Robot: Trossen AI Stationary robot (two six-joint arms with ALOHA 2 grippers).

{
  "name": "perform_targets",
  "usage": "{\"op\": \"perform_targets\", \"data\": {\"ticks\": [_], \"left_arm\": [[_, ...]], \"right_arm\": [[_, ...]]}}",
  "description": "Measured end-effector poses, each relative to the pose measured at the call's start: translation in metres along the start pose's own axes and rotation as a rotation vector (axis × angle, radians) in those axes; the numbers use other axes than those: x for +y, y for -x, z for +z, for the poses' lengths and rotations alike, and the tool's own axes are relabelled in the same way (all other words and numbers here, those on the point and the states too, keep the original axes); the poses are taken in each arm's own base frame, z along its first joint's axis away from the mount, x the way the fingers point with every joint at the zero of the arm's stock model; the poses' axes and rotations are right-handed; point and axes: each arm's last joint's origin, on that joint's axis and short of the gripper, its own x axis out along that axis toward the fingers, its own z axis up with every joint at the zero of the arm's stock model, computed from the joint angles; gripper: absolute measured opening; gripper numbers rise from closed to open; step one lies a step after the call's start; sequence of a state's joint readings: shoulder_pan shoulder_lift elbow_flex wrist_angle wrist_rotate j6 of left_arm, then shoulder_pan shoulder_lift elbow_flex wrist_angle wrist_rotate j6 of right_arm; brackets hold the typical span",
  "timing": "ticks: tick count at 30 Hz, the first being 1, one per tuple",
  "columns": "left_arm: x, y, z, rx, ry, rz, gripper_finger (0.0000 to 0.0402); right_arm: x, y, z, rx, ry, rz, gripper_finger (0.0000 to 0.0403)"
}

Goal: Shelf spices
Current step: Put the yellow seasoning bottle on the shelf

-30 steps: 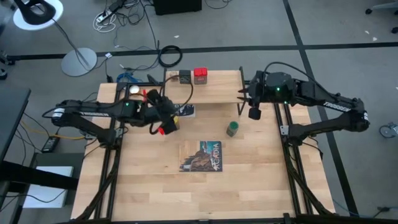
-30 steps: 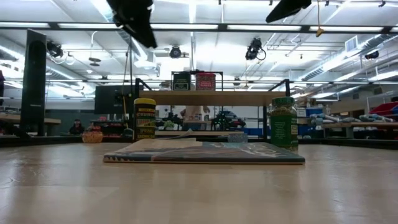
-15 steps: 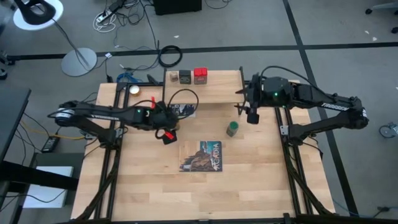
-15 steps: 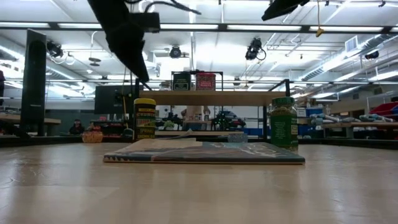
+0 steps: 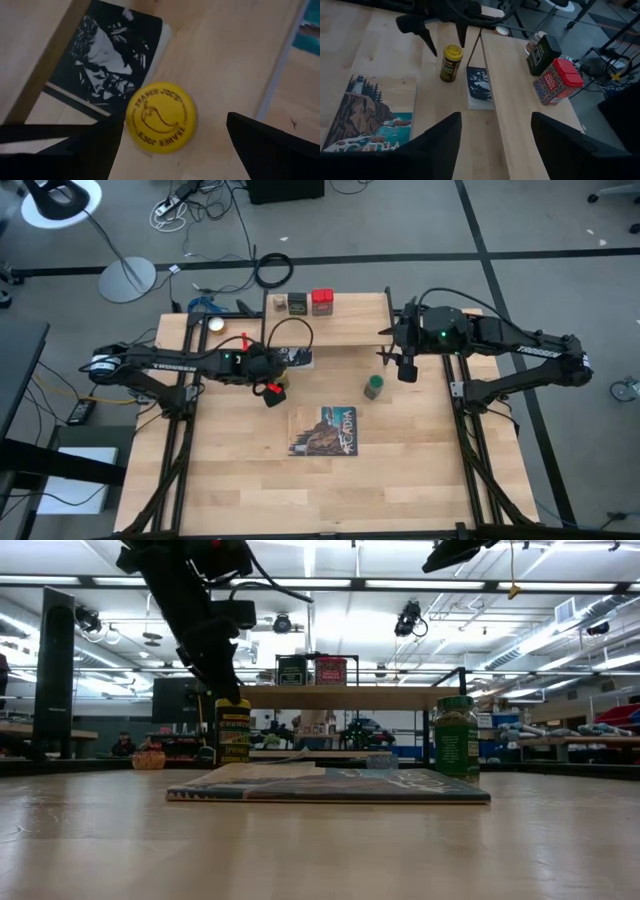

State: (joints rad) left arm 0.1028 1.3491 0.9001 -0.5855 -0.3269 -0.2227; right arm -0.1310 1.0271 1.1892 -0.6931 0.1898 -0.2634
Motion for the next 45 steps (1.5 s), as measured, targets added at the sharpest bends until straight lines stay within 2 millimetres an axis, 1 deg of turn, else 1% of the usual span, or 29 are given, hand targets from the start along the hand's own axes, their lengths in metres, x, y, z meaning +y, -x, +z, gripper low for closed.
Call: {"op": "perform_targets", "data": {"ticks": [6,13,21,26,29,33,37,42,43,45], "left_arm": [[0.011,-0.006,-0.001,0.016,0.063,0.01,0.036],[0.02,-0.013,0.004,0.005,0.133,-0.035,0.036],[0.019,-0.03,0.006,0.034,0.165,-0.043,0.036],[0.016,-0.04,0.003,0.076,0.168,-0.081,0.036],[0.015,-0.047,0.001,0.105,0.183,-0.075,0.0356],[0.012,-0.054,0.0,0.122,0.188,-0.079,0.0334],[0.012,-0.054,0.002,0.108,0.198,-0.086,0.0292],[0.012,-0.054,0.003,0.101,0.212,-0.086,0.0226],[0.012,-0.054,0.003,0.099,0.214,-0.086,0.0216],[0.012,-0.054,0.003,0.098,0.216,-0.086,0.0211]], "right_arm": [[0.0,0.0,0.0,0.001,-0.01,0.001,0.0236],[0.0,0.0,0.0,0.005,-0.01,0.001,0.0235],[0.0,0.0,0.0,0.005,-0.01,0.001,0.0235],[0.0,0.0,0.0,0.007,-0.009,0.002,0.0232],[0.0,0.0,-0.001,0.01,-0.009,0.003,0.0227],[0.0,0.0,-0.001,0.01,-0.009,0.003,0.022],[0.0,0.0,-0.001,0.011,-0.008,0.003,0.0215],[0.0,0.0,-0.001,0.011,-0.008,0.003,0.0215],[0.0,0.0,-0.001,0.011,-0.008,0.003,0.0214],[0.0,0.0,-0.001,0.011,-0.008,0.003,0.0213]]}}
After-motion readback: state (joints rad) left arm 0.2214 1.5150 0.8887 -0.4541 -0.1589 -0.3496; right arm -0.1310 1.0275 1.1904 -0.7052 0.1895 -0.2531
